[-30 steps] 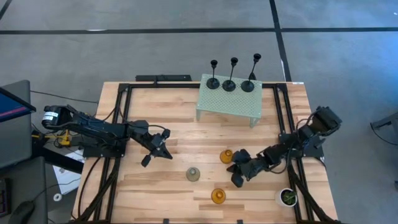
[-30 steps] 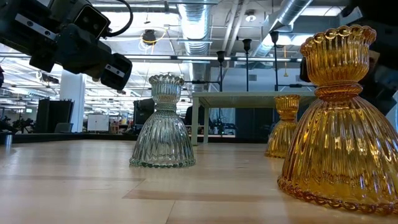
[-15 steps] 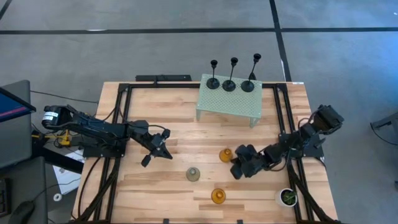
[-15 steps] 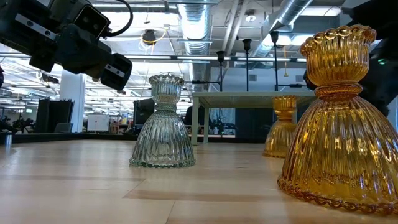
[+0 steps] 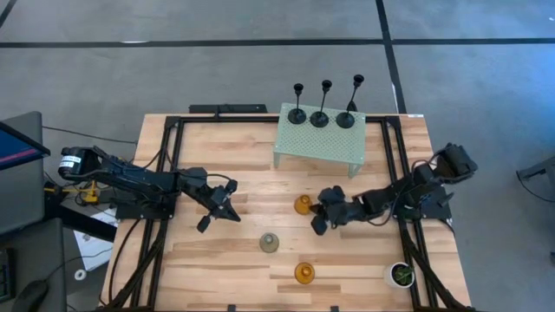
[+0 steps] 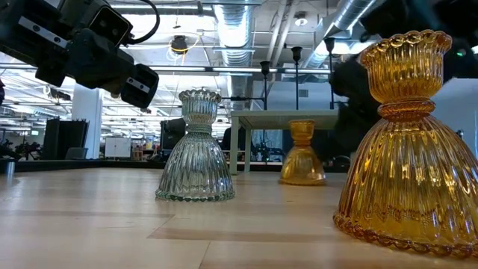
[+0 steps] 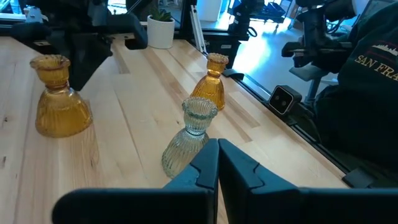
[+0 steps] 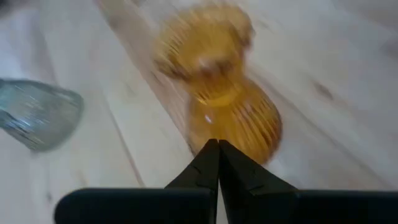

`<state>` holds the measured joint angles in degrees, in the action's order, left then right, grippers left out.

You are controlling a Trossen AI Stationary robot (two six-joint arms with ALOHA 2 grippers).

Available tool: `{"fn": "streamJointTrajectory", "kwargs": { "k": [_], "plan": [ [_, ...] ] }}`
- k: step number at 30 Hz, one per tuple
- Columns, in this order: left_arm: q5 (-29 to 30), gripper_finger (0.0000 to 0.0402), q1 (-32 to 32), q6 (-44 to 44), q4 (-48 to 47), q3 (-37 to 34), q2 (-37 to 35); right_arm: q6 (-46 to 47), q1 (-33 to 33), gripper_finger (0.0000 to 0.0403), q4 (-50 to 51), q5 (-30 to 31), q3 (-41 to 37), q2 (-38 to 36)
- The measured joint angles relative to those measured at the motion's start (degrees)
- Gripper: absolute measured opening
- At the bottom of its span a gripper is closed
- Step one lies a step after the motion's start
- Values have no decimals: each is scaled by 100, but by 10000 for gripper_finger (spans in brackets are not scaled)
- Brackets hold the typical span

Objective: Pick & Place candle stick holders
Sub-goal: Put the top orange glass candle holder on the shelf

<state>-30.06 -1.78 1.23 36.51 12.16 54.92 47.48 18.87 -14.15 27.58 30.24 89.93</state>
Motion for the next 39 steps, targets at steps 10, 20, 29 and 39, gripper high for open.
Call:
{"fn": "streamJointTrajectory", "kwargs": {
  "k": [10,20,29,39],
  "plan": [
    [234,10,0,0,0,0,-2,-1005,-535,0,-733,-68,0,2],
    [304,10,0,0,0,0,-2,-1640,-834,0,-1340,-374,0,7],
    [1779,10,-4,-1,59,7,72,-2051,-453,0,-1275,-820,2,-179],
    [2149,7,3,146,1163,11,1161,-3089,-114,0,-796,-1259,2,-1364]
  ]
}}
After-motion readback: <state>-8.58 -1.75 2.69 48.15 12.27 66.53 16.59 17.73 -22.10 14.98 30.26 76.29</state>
